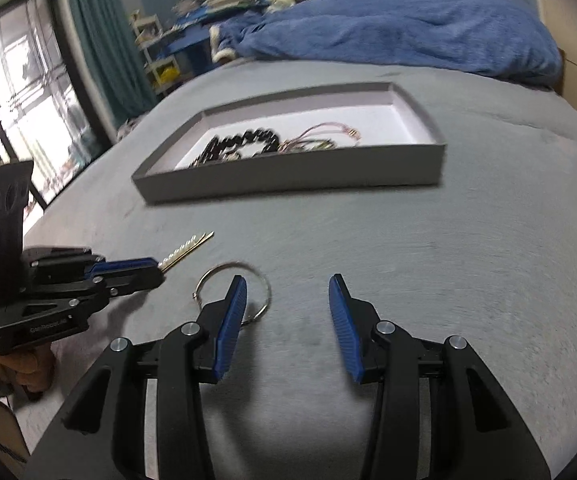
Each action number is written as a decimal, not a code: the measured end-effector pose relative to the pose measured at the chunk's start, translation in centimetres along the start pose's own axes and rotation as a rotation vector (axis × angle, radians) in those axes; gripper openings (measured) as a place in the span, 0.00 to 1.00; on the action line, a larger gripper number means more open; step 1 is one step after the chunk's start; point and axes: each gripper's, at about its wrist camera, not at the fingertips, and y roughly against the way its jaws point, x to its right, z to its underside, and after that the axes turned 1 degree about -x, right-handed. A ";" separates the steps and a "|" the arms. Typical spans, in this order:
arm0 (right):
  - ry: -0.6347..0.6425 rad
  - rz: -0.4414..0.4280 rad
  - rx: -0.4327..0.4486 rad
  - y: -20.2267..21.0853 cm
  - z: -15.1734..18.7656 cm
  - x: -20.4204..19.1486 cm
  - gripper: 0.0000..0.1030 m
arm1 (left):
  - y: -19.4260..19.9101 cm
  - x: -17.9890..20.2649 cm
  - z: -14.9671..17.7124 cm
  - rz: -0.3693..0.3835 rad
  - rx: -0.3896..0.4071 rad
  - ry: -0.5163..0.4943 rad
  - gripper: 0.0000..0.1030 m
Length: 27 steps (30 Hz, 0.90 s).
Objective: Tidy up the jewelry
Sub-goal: 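Grasp the remaining silver hoop earring with the right tool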
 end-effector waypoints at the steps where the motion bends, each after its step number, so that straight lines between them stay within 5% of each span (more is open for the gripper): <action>1: 0.008 0.002 -0.015 -0.3 -0.1 -0.1 0.42 | -0.1 0.2 0.0 -0.012 -0.005 -0.010 0.13; 4: 0.029 0.019 -0.043 -0.9 0.1 -0.5 0.41 | -0.5 0.7 -0.2 -0.048 -0.019 -0.046 0.16; 8: 0.070 0.025 -0.055 -1.2 0.3 -1.4 0.17 | -1.1 1.6 -0.7 -0.110 -0.029 -0.117 0.19; 13: 0.099 0.006 -0.063 -1.3 0.5 -2.0 0.05 | -1.6 1.9 -1.0 -0.133 -0.037 -0.157 0.20; 16: 0.079 -0.009 -0.046 -0.9 0.5 -1.7 0.05 | -1.3 1.6 -1.0 -0.099 -0.024 -0.146 0.08; 27: -0.030 -0.043 0.092 1.8 -1.2 0.2 0.05 | 1.4 0.7 -2.8 -0.060 0.096 -0.110 0.08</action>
